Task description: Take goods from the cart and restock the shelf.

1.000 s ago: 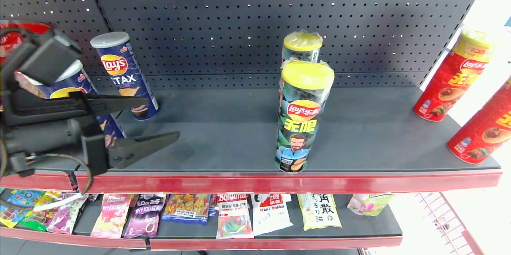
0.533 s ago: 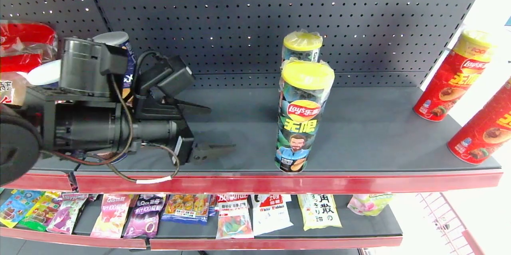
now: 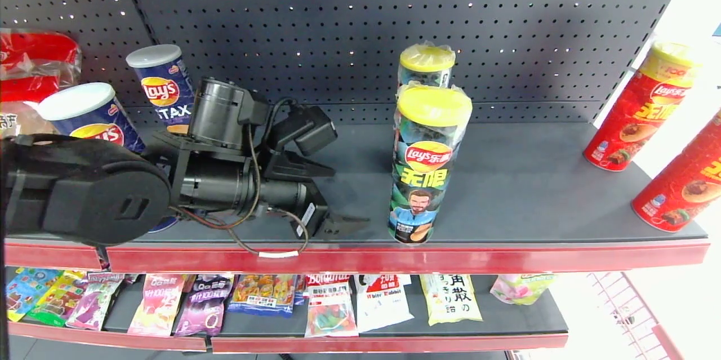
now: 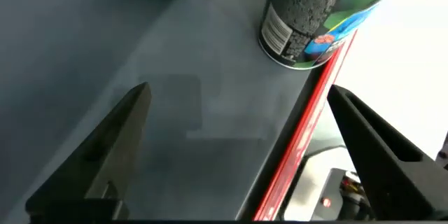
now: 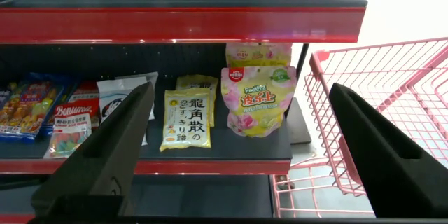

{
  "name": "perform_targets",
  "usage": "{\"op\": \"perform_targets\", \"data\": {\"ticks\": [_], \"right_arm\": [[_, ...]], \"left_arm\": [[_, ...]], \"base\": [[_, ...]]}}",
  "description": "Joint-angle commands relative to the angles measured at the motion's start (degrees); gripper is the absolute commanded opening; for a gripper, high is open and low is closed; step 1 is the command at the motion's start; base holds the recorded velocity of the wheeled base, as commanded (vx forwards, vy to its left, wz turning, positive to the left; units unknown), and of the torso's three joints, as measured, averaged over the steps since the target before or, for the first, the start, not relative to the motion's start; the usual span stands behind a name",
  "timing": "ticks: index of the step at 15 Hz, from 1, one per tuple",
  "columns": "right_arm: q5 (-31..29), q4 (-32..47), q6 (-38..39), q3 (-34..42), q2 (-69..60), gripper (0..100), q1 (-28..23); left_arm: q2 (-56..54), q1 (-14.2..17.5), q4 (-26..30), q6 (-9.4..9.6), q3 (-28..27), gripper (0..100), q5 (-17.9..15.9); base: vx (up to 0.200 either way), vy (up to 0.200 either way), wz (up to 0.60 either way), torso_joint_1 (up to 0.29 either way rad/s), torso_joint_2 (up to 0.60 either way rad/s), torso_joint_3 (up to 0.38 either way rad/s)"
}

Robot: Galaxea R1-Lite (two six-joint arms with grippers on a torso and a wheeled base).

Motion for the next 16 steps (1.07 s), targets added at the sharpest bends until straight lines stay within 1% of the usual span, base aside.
{"op": "perform_targets", "data": {"ticks": [1,6,9,16], "right_arm": [[0.00,-0.01,-0.04,0.00,0.00,100,0.00],[0.00,-0.01,-0.04,0.00,0.00,100,0.00],[0.00,-0.01,-0.04,0.00,0.00,100,0.00],[0.00,-0.01,-0.04,0.00,0.00,100,0.00]], "left_arm": [[1.39,-0.45,-0.06,-0.03,-0.70,100,0.43],[3.59,-0.54,-0.06,0.05,-2.54,100,1.22],[4.73,-1.41,-0.06,0.05,-3.69,100,1.83],[7.37,-1.68,-0.06,-0.03,-6.76,100,2.10]], "base": [[0.000,0.000,0.00,0.000,0.00,0.000],[0.000,0.000,0.00,0.000,0.00,0.000],[0.000,0.000,0.00,0.000,0.00,0.000],[0.000,0.000,0.00,0.000,0.00,0.000]]}}
